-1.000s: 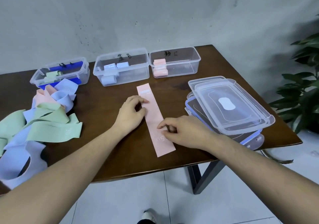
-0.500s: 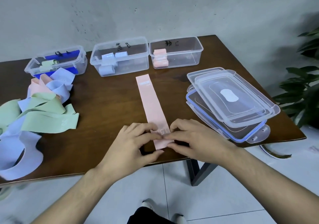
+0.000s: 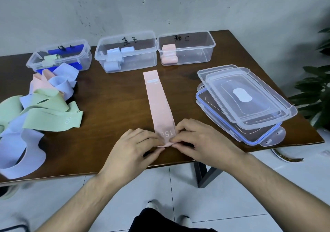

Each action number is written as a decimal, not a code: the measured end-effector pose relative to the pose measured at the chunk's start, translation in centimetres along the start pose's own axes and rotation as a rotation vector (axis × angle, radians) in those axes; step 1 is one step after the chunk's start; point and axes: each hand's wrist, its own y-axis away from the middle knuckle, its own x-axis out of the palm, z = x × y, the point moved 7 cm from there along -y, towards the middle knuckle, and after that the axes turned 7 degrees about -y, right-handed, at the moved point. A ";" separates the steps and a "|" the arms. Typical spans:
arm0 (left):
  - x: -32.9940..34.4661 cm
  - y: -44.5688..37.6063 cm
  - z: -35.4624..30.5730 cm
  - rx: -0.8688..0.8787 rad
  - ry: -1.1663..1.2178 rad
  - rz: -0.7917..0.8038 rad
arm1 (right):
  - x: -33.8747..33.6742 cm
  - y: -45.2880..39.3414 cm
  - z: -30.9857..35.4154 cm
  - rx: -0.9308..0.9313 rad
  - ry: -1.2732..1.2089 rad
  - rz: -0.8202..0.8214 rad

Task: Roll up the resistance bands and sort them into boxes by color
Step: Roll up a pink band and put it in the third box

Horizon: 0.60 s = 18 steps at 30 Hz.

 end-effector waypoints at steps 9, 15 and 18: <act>-0.8 0.4 -0.8 0.028 0.005 -0.088 | 0.2 0.1 1.4 -0.111 0.032 0.000; -0.7 0.3 -1.1 0.041 0.045 -0.043 | 0.2 0.3 1.7 -0.139 0.032 -0.003; -0.6 0.5 -1.0 0.065 0.050 -0.028 | 0.2 0.4 1.8 -0.143 0.049 0.007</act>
